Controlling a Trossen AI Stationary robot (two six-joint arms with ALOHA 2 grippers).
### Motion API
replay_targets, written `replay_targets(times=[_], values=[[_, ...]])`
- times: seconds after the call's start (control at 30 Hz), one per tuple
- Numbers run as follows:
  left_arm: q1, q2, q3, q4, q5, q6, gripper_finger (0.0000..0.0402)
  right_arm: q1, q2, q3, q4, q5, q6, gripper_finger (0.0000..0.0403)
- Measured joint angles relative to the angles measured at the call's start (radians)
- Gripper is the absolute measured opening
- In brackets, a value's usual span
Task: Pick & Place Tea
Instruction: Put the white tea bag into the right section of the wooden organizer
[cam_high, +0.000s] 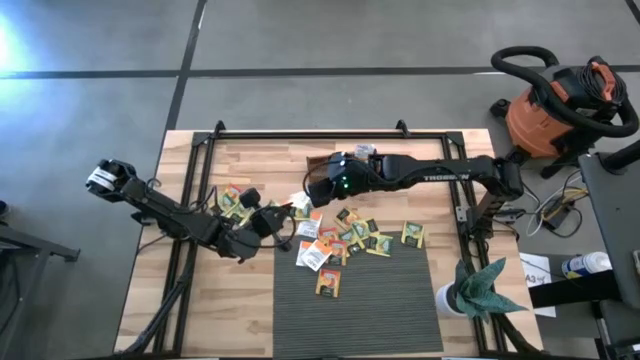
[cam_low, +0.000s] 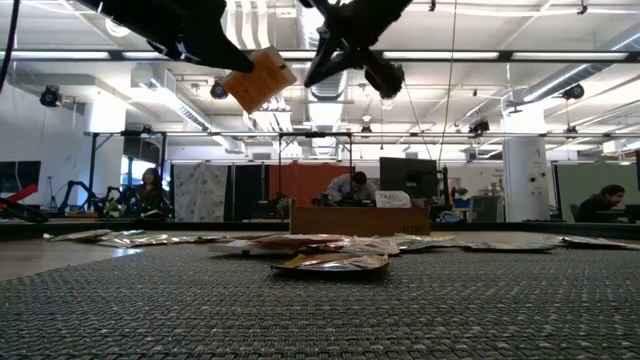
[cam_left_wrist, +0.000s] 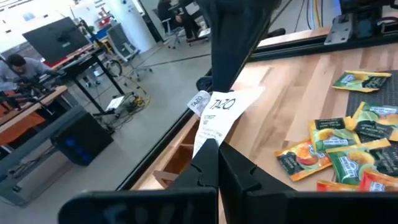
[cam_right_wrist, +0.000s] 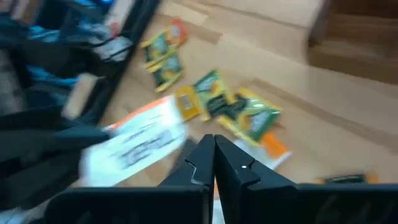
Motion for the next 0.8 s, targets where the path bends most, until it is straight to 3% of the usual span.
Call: replay_targets(times=[0.23,0.4,0.5,0.8], values=[[0.0,-0.002,0.0,-0.011,-0.091,-0.021,0.0,-0.004,-0.006,0.025,0.003,-0.006,-0.039,0.0013],[0.0,-0.02,0.0,-0.059,-0.095,-0.108,0.0,0.003,-0.021,0.025,0.001,-0.023,-0.133,0.004],[0.0,-0.023,0.0,-0.079,-0.145,-0.082,0.0,0.003,-0.036,0.027,0.003,-0.055,-0.13,0.0064],[0.003,-0.021,0.021,-0.064,-0.219,0.153,0.0,-0.015,-0.039,0.011,0.073,-0.072,0.172,0.0158]])
